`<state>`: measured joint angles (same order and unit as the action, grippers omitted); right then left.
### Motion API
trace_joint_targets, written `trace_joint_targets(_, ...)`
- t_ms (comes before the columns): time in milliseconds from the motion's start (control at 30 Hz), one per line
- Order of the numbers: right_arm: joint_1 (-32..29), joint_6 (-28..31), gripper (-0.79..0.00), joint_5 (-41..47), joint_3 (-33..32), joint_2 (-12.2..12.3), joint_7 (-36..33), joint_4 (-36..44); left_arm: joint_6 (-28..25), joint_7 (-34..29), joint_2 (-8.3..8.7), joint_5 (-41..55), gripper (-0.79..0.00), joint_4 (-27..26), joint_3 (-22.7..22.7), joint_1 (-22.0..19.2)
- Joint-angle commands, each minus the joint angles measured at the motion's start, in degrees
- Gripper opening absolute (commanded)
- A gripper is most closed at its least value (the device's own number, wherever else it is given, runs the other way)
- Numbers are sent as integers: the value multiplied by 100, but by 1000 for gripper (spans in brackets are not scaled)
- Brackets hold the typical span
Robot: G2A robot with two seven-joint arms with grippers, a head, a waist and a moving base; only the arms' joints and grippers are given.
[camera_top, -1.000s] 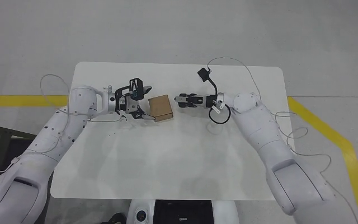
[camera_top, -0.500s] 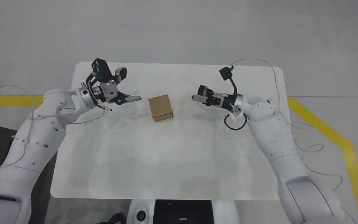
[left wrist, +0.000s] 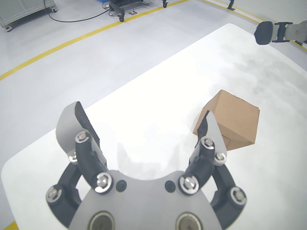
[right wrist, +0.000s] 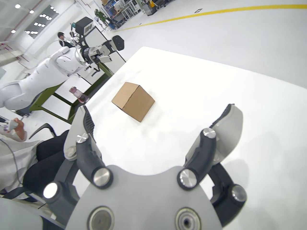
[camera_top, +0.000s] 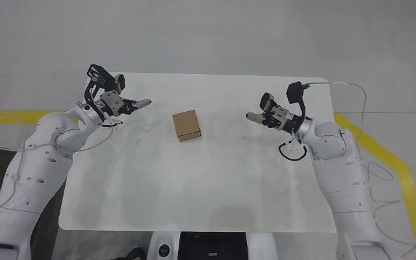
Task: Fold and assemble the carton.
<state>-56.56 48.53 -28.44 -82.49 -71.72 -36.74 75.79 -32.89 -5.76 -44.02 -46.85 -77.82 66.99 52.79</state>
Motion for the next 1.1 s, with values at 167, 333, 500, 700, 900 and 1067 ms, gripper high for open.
trace_joint_targets(167, -338, -307, 0, -603, -644, 179, 119, 647, 69, -34, 1, 0, 0, 52, 256, 5)
trace_joint_targets(333, -446, -478, 0, -977, -920, 250, 526, 856, 97, -30, -34, -61, 0, 123, 296, -105)
trace_joint_targets(500, -481, -610, 0, -1323, -1004, 286, 995, 908, 122, -16, -77, -67, 0, 198, 310, -189)
trace_joint_targets(700, -405, -689, 0, -1674, -1079, 331, 1468, 888, 160, 9, -113, -18, 0, 244, 336, -222)
trace_joint_targets(900, -384, -704, -1, -1734, -1096, 341, 1536, 878, 161, 10, -114, -17, -1, 245, 336, -223)
trace_joint_targets(1067, -385, -702, -1, -1729, -1095, 340, 1532, 879, 160, 10, -113, -18, -1, 244, 336, -222)
